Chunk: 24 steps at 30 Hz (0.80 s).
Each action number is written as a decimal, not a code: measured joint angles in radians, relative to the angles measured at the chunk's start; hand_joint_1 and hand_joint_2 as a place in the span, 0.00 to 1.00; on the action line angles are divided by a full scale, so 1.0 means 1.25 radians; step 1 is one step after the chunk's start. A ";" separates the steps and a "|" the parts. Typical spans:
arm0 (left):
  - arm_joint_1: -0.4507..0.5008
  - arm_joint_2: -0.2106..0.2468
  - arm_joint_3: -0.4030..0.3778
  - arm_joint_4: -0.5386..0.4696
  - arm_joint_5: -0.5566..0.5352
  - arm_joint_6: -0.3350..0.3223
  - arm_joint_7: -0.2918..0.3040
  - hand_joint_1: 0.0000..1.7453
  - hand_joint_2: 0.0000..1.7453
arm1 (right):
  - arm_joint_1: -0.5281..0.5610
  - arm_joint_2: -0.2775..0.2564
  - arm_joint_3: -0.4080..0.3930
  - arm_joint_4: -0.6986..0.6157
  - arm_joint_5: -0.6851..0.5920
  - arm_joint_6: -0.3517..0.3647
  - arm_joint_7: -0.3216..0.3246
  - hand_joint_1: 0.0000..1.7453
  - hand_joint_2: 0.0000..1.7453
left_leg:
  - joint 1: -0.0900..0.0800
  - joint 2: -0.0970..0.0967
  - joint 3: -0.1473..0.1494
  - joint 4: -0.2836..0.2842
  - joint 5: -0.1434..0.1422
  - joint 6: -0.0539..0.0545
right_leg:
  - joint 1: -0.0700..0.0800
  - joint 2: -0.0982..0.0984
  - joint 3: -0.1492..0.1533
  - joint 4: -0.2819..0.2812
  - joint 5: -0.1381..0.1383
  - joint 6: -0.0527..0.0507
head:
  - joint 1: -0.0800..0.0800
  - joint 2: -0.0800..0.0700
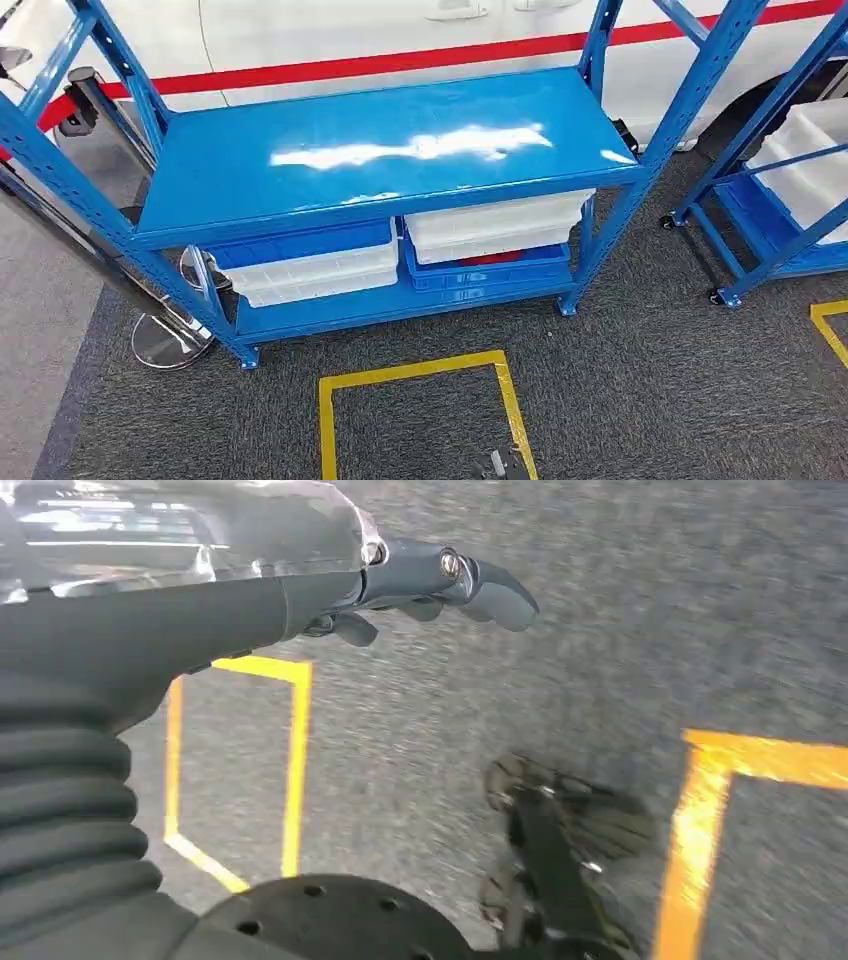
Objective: Take the parts from the cabinet and place them on the table.
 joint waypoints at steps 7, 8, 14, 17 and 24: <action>-0.005 -0.005 -0.018 0.000 -0.031 0.051 0.052 0.00 1.00 | 0.017 -0.033 -0.001 0.039 -0.019 -0.082 0.108 0.00 1.00 | 0.000 0.000 0.002 0.000 -0.001 0.000 | 0.000 0.000 0.002 -0.001 -0.001 0.001 | 0.000 0.000; -0.005 -0.005 -0.021 0.000 -0.033 0.052 0.055 0.00 1.00 | 0.022 -0.039 -0.003 0.044 -0.021 -0.092 0.116 0.00 1.00 | 0.000 0.000 0.002 0.000 -0.001 0.000 | 0.000 0.000 0.002 -0.001 -0.001 0.001 | 0.000 0.000; -0.007 -0.003 -0.037 0.000 -0.041 0.052 0.063 0.00 1.00 | 0.042 -0.059 -0.014 0.058 -0.029 -0.111 0.130 0.00 1.00 | 0.000 0.000 0.002 0.000 -0.002 0.000 | 0.000 0.000 0.003 -0.001 -0.001 0.001 | 0.000 0.000; -0.008 -0.003 -0.040 0.000 -0.042 0.056 0.063 0.00 1.00 | 0.044 -0.063 -0.015 0.063 -0.031 -0.118 0.136 0.00 1.00 | 0.000 0.000 0.002 0.000 -0.002 0.000 | 0.000 0.000 0.003 -0.001 -0.001 0.001 | 0.000 0.000; -0.012 -0.001 -0.059 0.000 -0.062 0.069 0.065 0.00 1.00 | 0.055 -0.066 -0.022 0.069 -0.021 -0.158 0.158 0.00 1.00 | 0.000 0.000 0.003 0.000 -0.002 0.000 | 0.000 0.000 0.003 -0.001 -0.001 0.001 | 0.000 0.000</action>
